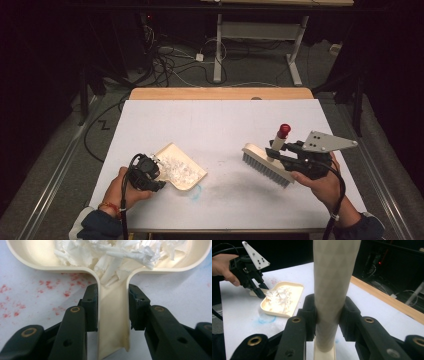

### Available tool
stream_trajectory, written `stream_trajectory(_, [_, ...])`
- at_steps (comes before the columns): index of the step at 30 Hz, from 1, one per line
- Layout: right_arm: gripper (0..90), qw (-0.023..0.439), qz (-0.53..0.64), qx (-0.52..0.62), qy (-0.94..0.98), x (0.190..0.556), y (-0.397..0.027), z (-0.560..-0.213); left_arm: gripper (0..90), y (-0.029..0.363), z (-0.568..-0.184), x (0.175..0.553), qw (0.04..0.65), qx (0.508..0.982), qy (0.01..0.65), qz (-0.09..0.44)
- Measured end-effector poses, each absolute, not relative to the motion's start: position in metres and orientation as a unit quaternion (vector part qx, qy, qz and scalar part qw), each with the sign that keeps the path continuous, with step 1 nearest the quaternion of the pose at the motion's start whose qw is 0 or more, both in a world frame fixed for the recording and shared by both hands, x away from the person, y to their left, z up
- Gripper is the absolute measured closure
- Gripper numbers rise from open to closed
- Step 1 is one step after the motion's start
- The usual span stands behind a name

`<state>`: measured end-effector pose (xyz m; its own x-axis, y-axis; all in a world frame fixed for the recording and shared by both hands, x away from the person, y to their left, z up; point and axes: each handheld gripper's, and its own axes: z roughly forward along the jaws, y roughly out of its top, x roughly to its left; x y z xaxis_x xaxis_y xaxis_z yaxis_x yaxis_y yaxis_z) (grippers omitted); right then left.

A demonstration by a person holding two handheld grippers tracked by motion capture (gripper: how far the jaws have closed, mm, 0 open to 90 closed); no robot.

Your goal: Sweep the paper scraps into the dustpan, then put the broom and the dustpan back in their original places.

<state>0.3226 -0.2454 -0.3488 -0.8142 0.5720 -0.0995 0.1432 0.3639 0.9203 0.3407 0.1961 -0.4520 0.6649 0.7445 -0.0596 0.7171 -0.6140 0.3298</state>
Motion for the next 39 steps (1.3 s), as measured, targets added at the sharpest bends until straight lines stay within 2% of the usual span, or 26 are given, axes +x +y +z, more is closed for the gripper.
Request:
stream_trajectory(17, [70.7,0.174,0.497,0.235,0.817,0.308,-0.297,-0.353,63.4,0.204,-0.452,0.348,0.187,0.875,0.442,0.058])
stream_trajectory(27, [70.7,0.144,0.473,0.219,0.841,0.303,-0.306,-0.359,63.4,0.219,-0.455,0.355,0.192,0.845,0.494,0.074])
stream_trajectory(35, [70.6,0.102,0.457,0.208,0.859,0.310,-0.306,-0.366,62.8,0.231,-0.458,0.359,0.216,0.809,0.540,0.084])
stream_trajectory(36, [70.5,0.098,0.454,0.206,0.861,0.312,-0.305,-0.367,61.9,0.231,-0.458,0.358,0.223,0.805,0.545,0.079])
stream_trajectory(39, [70.4,0.093,0.456,0.218,0.858,0.319,-0.307,-0.368,47.7,0.226,-0.458,0.355,0.222,0.805,0.546,0.069])
